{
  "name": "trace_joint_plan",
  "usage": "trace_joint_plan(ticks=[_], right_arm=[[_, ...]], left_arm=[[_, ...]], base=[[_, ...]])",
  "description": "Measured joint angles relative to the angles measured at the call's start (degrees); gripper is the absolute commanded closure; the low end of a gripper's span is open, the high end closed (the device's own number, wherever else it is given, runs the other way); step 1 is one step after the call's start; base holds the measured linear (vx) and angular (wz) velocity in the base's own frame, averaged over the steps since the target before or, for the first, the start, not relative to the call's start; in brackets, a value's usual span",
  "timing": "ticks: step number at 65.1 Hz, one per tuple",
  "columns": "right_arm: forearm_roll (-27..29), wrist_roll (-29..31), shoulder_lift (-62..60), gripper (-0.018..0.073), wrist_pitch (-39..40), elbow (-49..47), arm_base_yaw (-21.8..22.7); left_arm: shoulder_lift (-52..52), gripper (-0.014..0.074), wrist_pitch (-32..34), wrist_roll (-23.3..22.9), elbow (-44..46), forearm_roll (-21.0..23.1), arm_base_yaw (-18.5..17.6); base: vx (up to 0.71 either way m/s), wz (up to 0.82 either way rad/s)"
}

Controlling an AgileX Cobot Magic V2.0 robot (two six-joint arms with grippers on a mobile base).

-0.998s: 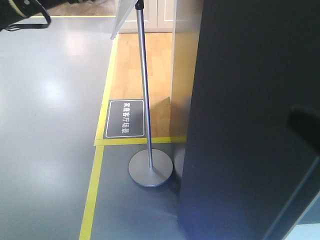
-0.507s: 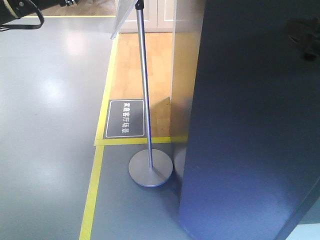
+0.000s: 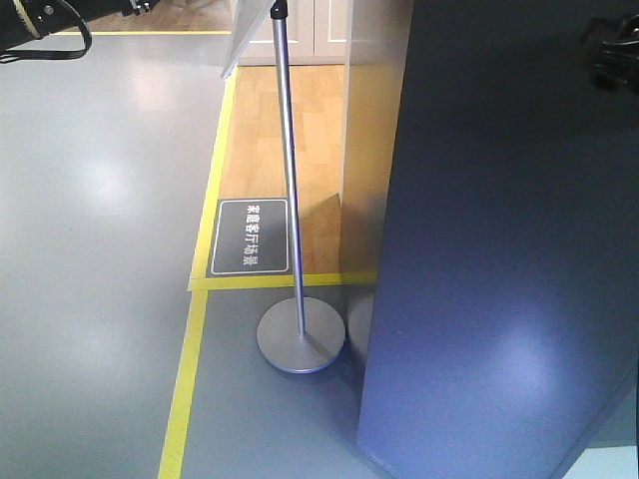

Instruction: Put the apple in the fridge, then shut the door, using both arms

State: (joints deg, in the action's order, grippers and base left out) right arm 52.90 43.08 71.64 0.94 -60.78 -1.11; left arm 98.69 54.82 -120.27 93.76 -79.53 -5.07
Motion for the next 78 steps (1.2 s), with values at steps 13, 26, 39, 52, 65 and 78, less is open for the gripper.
trace_joint_plan(ticks=[13, 26, 39, 52, 65, 78], right_arm=[[0.3, 1.1, 5.7, 0.0040, 3.2, -3.8, 0.1], [0.3, 2.6, 13.3, 0.0040, 1.5, -11.2, 0.1], [0.3, 2.6, 20.9, 0.0040, 0.0, -19.1, 0.8], [0.7, 2.2, 25.6, 0.0040, -11.0, -27.1, 5.4], [0.0, 2.3, 31.4, 0.0041, -19.1, -33.6, 10.1], [-1.5, 1.4, 33.3, 0.0048, -26.9, -38.0, 12.4]], left_arm=[[0.0, 0.0221, -2.9, 0.0, 0.0, -6.1, 0.0], [0.0, 0.0221, -6.6, 0.0, 0.0, -12.5, 0.0], [0.0, 0.0221, -9.1, 0.0, 0.0, -18.0, 0.0], [0.0, 0.0221, -11.0, 0.0, 0.0, -19.6, 0.0], [0.0, 0.0221, -11.7, 0.0, 0.0, -19.9, 0.0], [0.0, 0.0221, -11.7, 0.0, 0.0, -19.9, 0.0]], base=[[0.00, 0.00], [0.00, 0.00], [0.00, 0.00], [0.00, 0.00], [0.00, 0.00], [0.00, 0.00]])
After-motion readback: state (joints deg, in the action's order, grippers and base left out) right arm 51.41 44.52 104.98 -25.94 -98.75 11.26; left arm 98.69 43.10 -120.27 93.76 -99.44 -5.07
